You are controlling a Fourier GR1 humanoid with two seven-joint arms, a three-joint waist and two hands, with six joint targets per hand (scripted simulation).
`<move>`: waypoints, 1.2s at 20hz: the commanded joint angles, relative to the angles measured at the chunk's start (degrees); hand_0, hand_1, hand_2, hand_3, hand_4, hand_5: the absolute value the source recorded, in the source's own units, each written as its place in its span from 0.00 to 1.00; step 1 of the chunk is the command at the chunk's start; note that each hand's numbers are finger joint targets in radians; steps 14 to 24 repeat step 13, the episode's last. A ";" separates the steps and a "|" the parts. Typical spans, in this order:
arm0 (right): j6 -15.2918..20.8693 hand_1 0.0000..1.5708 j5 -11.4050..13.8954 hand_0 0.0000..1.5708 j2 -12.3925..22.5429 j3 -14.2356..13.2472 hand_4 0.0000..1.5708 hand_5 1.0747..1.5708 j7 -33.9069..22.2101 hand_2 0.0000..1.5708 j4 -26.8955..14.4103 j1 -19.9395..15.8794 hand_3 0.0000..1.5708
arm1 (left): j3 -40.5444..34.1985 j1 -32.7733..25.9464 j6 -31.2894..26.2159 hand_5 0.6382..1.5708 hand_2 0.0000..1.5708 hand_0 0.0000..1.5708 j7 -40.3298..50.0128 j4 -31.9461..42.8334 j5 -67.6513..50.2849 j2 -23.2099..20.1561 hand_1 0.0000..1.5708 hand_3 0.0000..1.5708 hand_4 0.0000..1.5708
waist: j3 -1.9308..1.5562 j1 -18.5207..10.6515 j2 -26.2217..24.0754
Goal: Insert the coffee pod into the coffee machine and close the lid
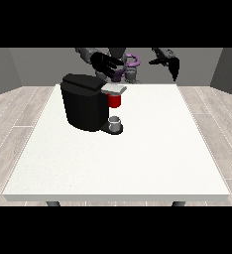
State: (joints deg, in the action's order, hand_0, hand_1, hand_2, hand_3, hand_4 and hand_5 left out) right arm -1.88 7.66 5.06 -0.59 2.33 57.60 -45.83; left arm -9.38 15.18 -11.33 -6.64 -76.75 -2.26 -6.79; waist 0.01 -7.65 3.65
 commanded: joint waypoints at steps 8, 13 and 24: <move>-2.20 0.00 -5.33 0.00 -4.94 7.21 0.18 1.00 6.87 0.00 5.86 9.60 0.00 | 1.52 -2.49 3.03 1.00 0.00 0.00 -3.32 1.22 1.09 3.32 0.00 0.00 0.12 | 0.00 4.30 -5.72; -1.10 0.00 -10.98 0.00 -5.03 8.60 0.10 1.00 7.01 0.00 9.70 21.31 0.00 | -1.62 -6.00 1.76 1.00 0.00 0.00 -3.51 2.56 -0.26 0.02 0.00 0.00 0.12 | -0.01 8.17 -9.49; -1.10 0.00 -10.98 0.00 -5.03 8.60 0.10 1.00 7.01 0.00 9.70 21.31 0.00 | -1.62 -6.00 1.76 1.00 0.00 0.00 -3.51 2.56 -0.26 0.02 0.00 0.00 0.12 | -0.01 8.17 -9.49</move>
